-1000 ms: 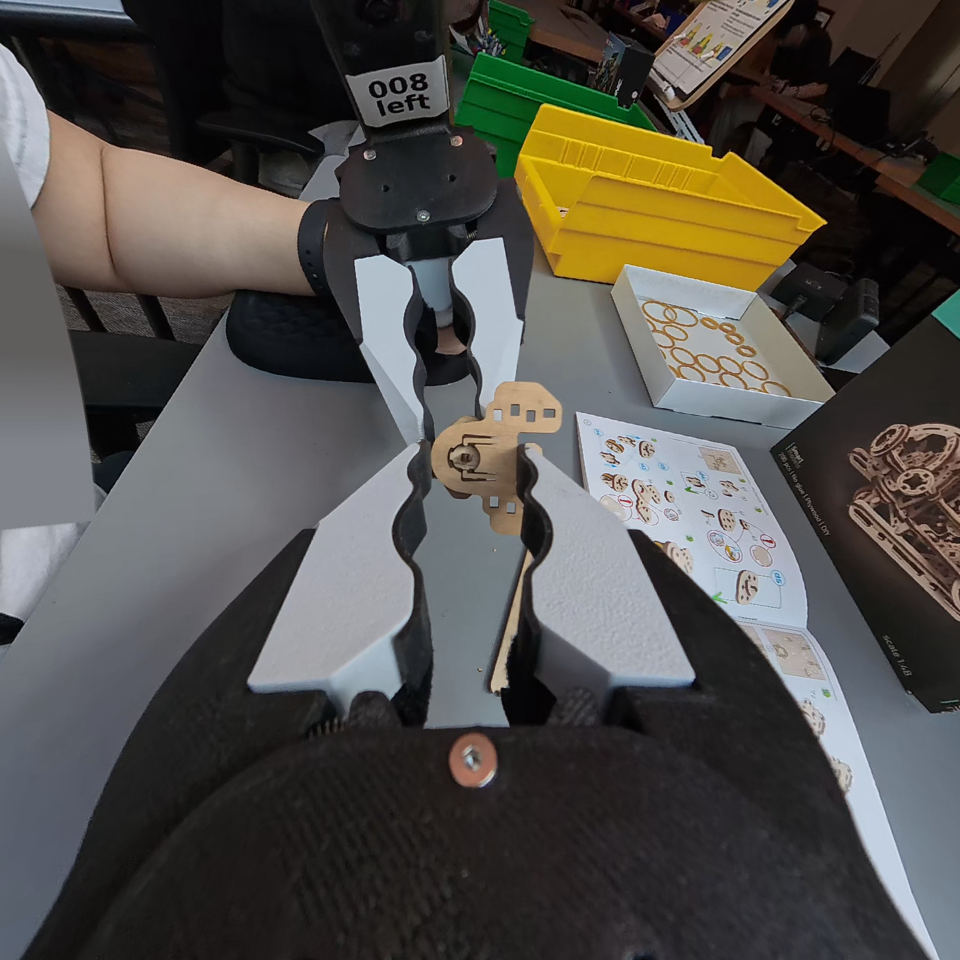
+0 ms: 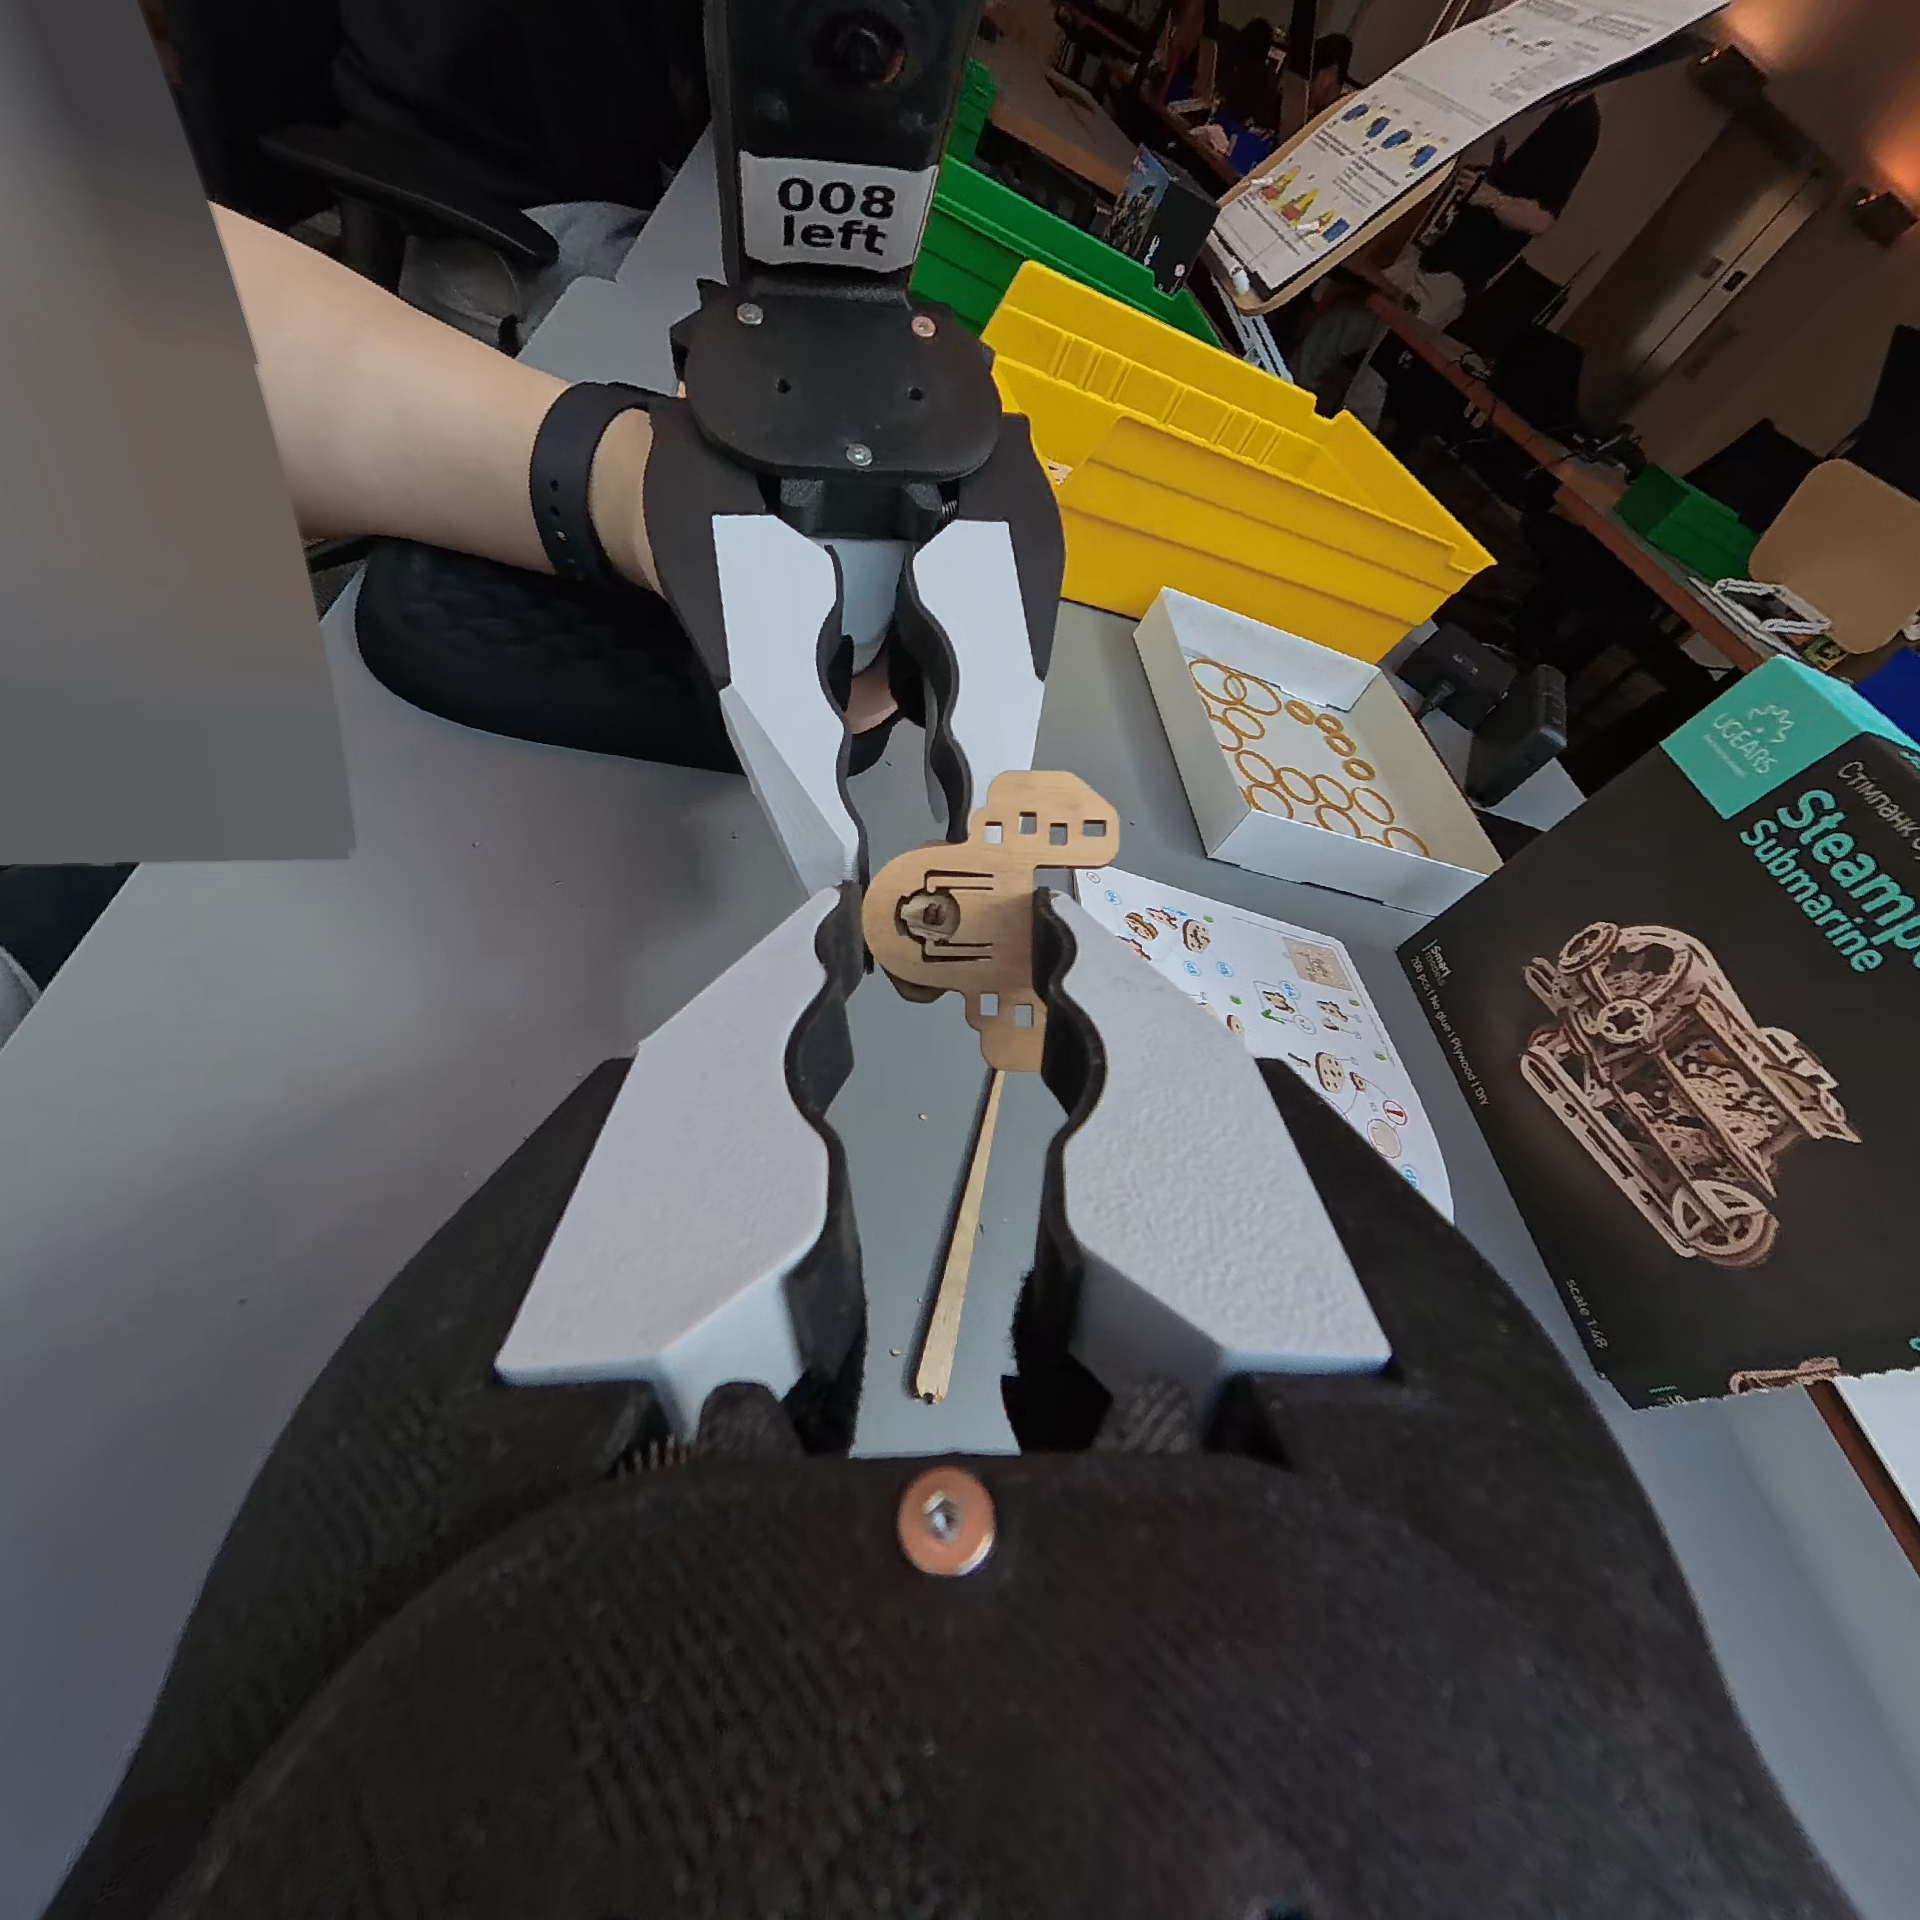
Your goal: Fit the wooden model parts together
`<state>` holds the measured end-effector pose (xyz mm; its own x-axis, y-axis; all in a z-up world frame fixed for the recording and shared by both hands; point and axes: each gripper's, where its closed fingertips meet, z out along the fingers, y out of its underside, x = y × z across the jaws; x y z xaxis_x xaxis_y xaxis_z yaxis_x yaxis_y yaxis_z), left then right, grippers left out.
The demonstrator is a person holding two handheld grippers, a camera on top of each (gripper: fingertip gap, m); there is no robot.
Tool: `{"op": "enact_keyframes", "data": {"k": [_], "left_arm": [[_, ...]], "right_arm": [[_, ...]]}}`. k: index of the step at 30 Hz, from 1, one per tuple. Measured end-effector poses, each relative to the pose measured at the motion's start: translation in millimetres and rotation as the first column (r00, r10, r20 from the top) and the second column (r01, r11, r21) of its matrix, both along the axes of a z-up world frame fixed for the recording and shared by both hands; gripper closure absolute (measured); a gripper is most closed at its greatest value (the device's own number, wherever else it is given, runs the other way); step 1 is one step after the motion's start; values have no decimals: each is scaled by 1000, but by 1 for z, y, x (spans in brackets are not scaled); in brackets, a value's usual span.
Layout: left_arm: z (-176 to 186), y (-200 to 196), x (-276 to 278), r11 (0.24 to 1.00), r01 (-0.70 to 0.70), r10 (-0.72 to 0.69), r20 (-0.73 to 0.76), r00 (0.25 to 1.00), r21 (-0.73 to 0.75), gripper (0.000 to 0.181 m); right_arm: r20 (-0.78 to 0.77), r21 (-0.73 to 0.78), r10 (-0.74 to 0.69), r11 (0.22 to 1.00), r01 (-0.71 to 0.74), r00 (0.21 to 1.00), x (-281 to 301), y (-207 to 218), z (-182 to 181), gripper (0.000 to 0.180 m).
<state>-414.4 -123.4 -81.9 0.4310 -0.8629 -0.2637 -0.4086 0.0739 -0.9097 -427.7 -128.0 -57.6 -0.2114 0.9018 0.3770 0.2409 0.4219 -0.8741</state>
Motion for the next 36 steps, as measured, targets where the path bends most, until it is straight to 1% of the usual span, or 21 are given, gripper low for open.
{"op": "enact_keyframes", "data": {"k": [7, 16, 23, 30, 34, 36], "left_arm": [[-1, -3, 0, 999, 12, -11, -34, 999, 38, 162], [-7, -4, 1, 996, 19, -10, -102, 995, 89, 162], [-6, -6, 3, 993, 26, -12, -114, 993, 119, 162], [-1, -4, 5, 988, 4, 14, -116, 993, 155, 162], [-6, -4, 7, 985, -2, 28, -152, 988, 171, 162], [-6, -3, 8, 986, -11, 36, -146, 989, 166, 163]], "right_arm": [[14, 2, 15, 1000, -15, 1000, 1, -1, 0, 148], [55, -50, 38, 998, -35, 998, 1, -3, -7, 149], [56, -105, 36, 994, -30, 998, 2, -3, -6, 149], [45, -108, 40, 994, -35, 998, 4, -2, -3, 148], [69, -108, 49, 993, -42, 996, 5, -2, -7, 148], [69, -110, 46, 993, -38, 997, 6, -2, -7, 148]]}}
